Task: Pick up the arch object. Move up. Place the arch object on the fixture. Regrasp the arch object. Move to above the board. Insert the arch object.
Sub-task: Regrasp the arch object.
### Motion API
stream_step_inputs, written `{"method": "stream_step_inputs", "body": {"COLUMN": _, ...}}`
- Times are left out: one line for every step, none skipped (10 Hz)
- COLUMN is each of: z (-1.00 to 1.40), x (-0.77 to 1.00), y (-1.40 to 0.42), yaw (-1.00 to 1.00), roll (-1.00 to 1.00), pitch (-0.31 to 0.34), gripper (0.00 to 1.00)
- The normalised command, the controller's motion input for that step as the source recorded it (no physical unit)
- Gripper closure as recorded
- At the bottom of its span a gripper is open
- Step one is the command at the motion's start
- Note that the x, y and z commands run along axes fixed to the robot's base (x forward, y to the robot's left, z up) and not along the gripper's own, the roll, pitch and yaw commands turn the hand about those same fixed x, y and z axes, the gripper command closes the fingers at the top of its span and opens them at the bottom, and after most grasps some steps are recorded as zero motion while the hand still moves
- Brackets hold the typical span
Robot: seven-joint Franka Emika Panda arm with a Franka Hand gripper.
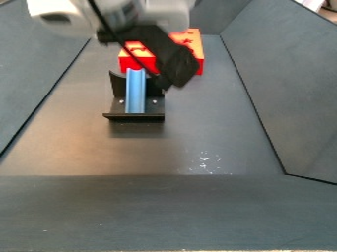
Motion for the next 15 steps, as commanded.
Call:
{"method": "stream_step_inputs", "body": {"z": 0.34, "x": -0.03, "y": 0.02, "yaw": -0.01, "roll": 0.03, "pitch": 0.07, "gripper": 0.0}}
{"method": "stream_step_inputs", "body": {"z": 0.67, "x": -0.13, "y": -0.75, "yaw": 0.01, "roll": 1.0, "pitch": 0.057, "gripper": 0.0}}
{"method": "stream_step_inputs", "body": {"z": 0.55, "x": -0.11, "y": -0.74, "yaw": 0.01, "roll": 1.0, "pitch": 0.055, "gripper": 0.0}}
{"method": "stream_step_inputs", "body": {"z": 0.36, "x": -0.11, "y": -0.57, "yaw": 0.01, "roll": 1.0, "pitch": 0.042, "gripper": 0.0}}
{"method": "stream_step_inputs", "body": {"z": 0.23, "x": -0.11, "y": -0.47, "yaw": 0.01, "roll": 1.0, "pitch": 0.037, "gripper": 0.0}}
{"method": "stream_step_inputs", "body": {"z": 0.05, "x": -0.05, "y": -0.19, "yaw": 0.01, "roll": 1.0, "pitch": 0.033, "gripper": 0.0}}
{"method": "stream_step_inputs", "body": {"z": 0.03, "x": -0.03, "y": -0.08, "yaw": 0.01, "roll": 1.0, "pitch": 0.034, "gripper": 0.0}}
{"method": "stream_step_inputs", "body": {"z": 0.01, "x": -0.01, "y": -0.03, "yaw": 0.01, "roll": 1.0, "pitch": 0.035, "gripper": 0.0}}
{"method": "stream_step_inputs", "body": {"z": 0.01, "x": -0.01, "y": -0.04, "yaw": 0.01, "roll": 1.0, "pitch": 0.034, "gripper": 0.0}}
{"method": "stream_step_inputs", "body": {"z": 0.01, "x": -0.02, "y": -0.03, "yaw": 0.01, "roll": 1.0, "pitch": 0.027, "gripper": 0.0}}
{"method": "stream_step_inputs", "body": {"z": 0.01, "x": -0.03, "y": -0.03, "yaw": 0.01, "roll": 1.0, "pitch": 0.024, "gripper": 0.0}}
{"method": "stream_step_inputs", "body": {"z": 0.0, "x": -0.03, "y": -0.03, "yaw": 0.01, "roll": 1.0, "pitch": 0.017, "gripper": 0.0}}
{"method": "stream_step_inputs", "body": {"z": 0.0, "x": -0.03, "y": -0.03, "yaw": 0.01, "roll": 1.0, "pitch": 0.014, "gripper": 0.0}}
{"method": "stream_step_inputs", "body": {"z": 0.0, "x": -0.03, "y": -0.02, "yaw": 0.01, "roll": 1.0, "pitch": 0.007, "gripper": 0.0}}
{"method": "stream_step_inputs", "body": {"z": 0.0, "x": -0.02, "y": -0.02, "yaw": 0.01, "roll": 1.0, "pitch": 0.002, "gripper": 0.0}}
